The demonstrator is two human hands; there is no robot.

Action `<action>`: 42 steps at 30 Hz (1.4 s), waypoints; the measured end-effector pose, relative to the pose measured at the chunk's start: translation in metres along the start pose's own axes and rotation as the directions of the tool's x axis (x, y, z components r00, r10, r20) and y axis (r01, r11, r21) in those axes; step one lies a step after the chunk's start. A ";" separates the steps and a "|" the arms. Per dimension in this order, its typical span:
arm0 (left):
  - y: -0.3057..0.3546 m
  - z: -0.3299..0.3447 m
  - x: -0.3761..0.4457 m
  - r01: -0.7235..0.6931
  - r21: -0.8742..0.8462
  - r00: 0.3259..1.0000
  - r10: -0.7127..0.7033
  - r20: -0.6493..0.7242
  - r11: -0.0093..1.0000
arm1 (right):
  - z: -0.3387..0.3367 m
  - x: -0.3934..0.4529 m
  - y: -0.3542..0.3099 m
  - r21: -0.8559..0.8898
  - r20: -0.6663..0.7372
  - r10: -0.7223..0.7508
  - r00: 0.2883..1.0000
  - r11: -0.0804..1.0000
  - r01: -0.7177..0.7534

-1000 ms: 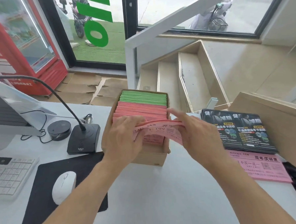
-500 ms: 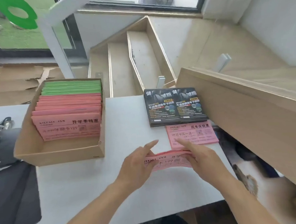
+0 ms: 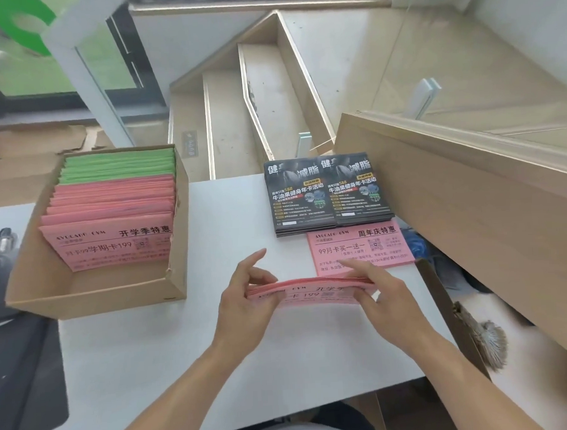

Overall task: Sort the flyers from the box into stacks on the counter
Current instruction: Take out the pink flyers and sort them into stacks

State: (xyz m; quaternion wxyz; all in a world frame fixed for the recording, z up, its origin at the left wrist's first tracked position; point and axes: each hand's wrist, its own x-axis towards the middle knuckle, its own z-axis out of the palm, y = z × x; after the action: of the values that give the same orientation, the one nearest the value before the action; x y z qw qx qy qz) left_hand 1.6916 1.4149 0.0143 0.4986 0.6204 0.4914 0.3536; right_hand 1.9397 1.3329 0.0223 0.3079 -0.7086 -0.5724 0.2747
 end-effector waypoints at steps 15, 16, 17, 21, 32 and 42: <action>0.015 0.049 0.039 0.184 -0.083 0.982 -0.179 0.066 0.979 | -0.036 0.037 0.005 0.051 -0.165 0.052 0.985 0.998 -0.044; 0.019 0.058 0.048 0.182 -0.078 0.982 -0.178 0.059 0.980 | -0.047 0.047 0.008 0.020 -0.208 0.049 0.977 0.999 -0.045; 0.022 0.066 0.056 0.176 -0.068 0.984 -0.173 0.042 0.982 | -0.057 0.057 0.011 -0.023 -0.242 0.044 0.969 0.998 -0.051; 0.031 0.095 0.085 0.203 -0.019 0.979 -0.203 -0.001 0.979 | -0.079 0.091 0.029 -0.214 -0.220 0.107 0.970 0.964 -0.155; 0.002 0.121 0.095 0.285 0.120 0.958 -0.286 -0.007 0.951 | -0.037 0.102 0.077 -0.408 -0.276 0.020 0.961 0.903 -0.136; -0.007 0.131 0.056 0.077 0.373 0.979 -0.141 0.146 0.925 | -0.032 0.058 0.077 -0.557 -0.010 0.236 0.972 0.806 -0.201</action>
State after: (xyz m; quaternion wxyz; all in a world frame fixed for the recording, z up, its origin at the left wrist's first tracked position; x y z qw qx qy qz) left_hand 1.8261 1.4335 -0.0279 0.4336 0.7016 0.5381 0.1737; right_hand 2.0238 1.3740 -0.0163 0.0383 -0.8197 -0.5510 0.1515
